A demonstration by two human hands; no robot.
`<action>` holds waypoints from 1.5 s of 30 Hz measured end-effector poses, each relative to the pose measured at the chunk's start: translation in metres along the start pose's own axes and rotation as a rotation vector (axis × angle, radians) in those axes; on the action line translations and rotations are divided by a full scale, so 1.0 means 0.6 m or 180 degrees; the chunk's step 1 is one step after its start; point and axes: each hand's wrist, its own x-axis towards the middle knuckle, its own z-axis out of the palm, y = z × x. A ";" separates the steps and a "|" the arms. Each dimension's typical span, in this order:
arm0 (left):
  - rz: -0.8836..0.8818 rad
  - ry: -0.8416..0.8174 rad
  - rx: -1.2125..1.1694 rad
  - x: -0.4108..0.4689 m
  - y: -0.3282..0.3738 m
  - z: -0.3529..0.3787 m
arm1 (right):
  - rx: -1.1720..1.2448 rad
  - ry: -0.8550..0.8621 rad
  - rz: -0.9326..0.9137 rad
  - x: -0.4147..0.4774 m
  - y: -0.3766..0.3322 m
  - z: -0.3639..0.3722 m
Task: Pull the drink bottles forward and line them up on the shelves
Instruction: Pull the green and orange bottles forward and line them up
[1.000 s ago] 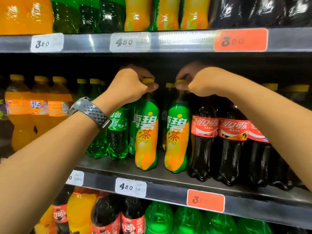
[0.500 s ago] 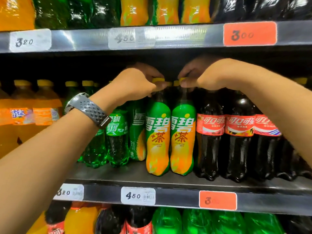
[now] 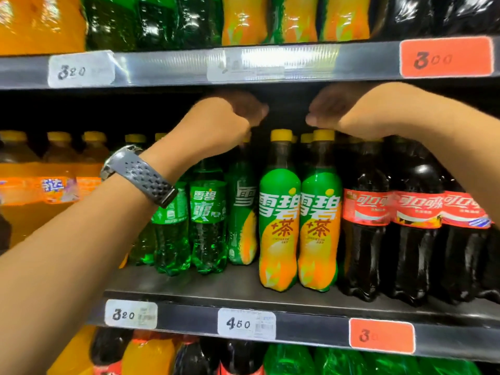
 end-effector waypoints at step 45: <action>0.0351 -0.0426 0.1057 -0.027 -0.126 -0.119 | -0.0501 0.0495 -0.0294 0.137 -0.199 0.119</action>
